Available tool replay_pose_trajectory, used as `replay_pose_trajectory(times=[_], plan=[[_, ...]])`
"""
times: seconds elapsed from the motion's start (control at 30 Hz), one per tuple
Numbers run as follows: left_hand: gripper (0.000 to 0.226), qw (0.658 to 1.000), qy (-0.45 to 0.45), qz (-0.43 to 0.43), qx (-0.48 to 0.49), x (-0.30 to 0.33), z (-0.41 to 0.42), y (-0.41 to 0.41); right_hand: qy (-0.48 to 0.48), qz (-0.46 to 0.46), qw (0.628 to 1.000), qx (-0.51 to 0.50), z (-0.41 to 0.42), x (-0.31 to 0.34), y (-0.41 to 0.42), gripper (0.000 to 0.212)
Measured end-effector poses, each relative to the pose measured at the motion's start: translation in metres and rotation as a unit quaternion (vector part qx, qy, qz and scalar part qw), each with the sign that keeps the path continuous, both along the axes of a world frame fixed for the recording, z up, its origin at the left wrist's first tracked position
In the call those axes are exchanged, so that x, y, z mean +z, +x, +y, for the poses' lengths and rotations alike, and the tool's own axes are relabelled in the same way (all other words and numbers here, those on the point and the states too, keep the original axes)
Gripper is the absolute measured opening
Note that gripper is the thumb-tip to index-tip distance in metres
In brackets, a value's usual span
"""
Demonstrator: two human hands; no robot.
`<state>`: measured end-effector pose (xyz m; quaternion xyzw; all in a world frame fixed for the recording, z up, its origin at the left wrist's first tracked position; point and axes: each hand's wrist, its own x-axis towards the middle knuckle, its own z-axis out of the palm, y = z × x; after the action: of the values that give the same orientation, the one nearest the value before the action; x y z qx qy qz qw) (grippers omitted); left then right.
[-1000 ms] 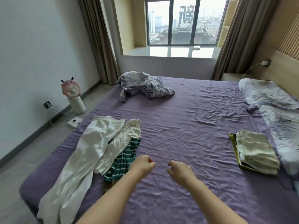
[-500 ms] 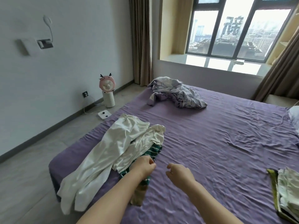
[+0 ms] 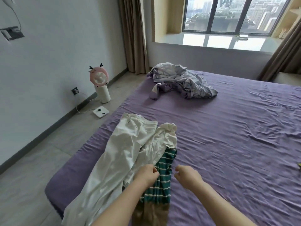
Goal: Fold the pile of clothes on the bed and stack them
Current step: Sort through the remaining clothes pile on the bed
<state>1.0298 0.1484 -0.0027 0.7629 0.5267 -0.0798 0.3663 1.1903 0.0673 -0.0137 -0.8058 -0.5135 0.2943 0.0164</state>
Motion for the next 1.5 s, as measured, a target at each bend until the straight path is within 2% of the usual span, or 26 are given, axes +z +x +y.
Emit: replay_pose_trajectory(times=[0.17, 0.33, 0.43, 0.5, 0.73, 0.9, 1.07, 1.13, 1.2, 1.23, 1.27, 1.3, 1.37, 1.4, 1.5], plan=[[0.027, 0.999, -0.028, 0.021, -0.034, -0.022, 0.084, -0.007, -0.017, 0.016, 0.998, -0.062, 0.065, -0.021, 0.000, 0.024], [0.027, 0.994, -0.057, 0.060, -0.074, -0.058, 0.139, 0.002, -0.063, 0.049, 0.989, -0.126, 0.093, -0.050, 0.010, 0.019], [0.018, 0.990, -0.071, 0.064, -0.102, -0.081, 0.159, 0.022, -0.094, 0.058, 0.984, -0.141, 0.111, -0.068, 0.025, 0.015], [0.015, 0.989, -0.081, 0.055, -0.107, -0.095, 0.171, 0.039, -0.104, 0.066, 0.981, -0.148, 0.129, -0.079, 0.038, 0.015], [0.027, 0.995, -0.084, -0.022, -0.052, -0.146, 0.229, 0.103, -0.098, 0.079, 0.980, -0.156, 0.207, -0.132, 0.097, 0.026], [0.046, 0.995, -0.057, -0.076, -0.040, -0.192, 0.284, 0.157, -0.063, 0.111, 0.968, -0.214, 0.254, -0.185, 0.135, 0.038], [0.063, 0.991, -0.034, -0.113, -0.069, -0.223, 0.337, 0.222, 0.005, 0.154, 0.943, -0.295, 0.288, -0.222, 0.159, 0.040], [0.074, 0.991, -0.053, -0.086, -0.085, -0.232, 0.352, 0.240, 0.035, 0.205, 0.919, -0.335, 0.297, -0.232, 0.161, 0.059], [0.084, 0.988, -0.098, -0.057, -0.106, -0.242, 0.358, 0.248, 0.039, 0.280, 0.873, -0.398, 0.304, -0.237, 0.158, 0.083], [0.087, 0.985, -0.125, -0.043, -0.110, -0.245, 0.358, 0.250, 0.040, 0.300, 0.851, -0.429, 0.305, -0.239, 0.155, 0.086], [0.087, 0.983, -0.143, -0.035, -0.106, -0.247, 0.357, 0.249, 0.044, 0.308, 0.834, -0.456, 0.306, -0.239, 0.152, 0.080], [0.079, 0.984, -0.145, -0.027, -0.100, -0.249, 0.354, 0.248, 0.062, 0.315, 0.819, -0.476, 0.305, -0.240, 0.151, 0.064], [0.030, 0.991, -0.091, -0.035, -0.091, -0.249, 0.350, 0.242, 0.119, 0.326, 0.795, -0.498, 0.301, -0.232, 0.150, 0.019], [0.005, 0.994, -0.065, -0.051, -0.073, -0.244, 0.349, 0.239, 0.152, 0.332, 0.783, -0.504, 0.296, -0.224, 0.153, 0.010], [0.029, 0.982, -0.092, -0.158, 0.048, -0.222, 0.351, 0.228, 0.231, 0.363, 0.724, -0.539, 0.276, -0.194, 0.168, 0.013]])
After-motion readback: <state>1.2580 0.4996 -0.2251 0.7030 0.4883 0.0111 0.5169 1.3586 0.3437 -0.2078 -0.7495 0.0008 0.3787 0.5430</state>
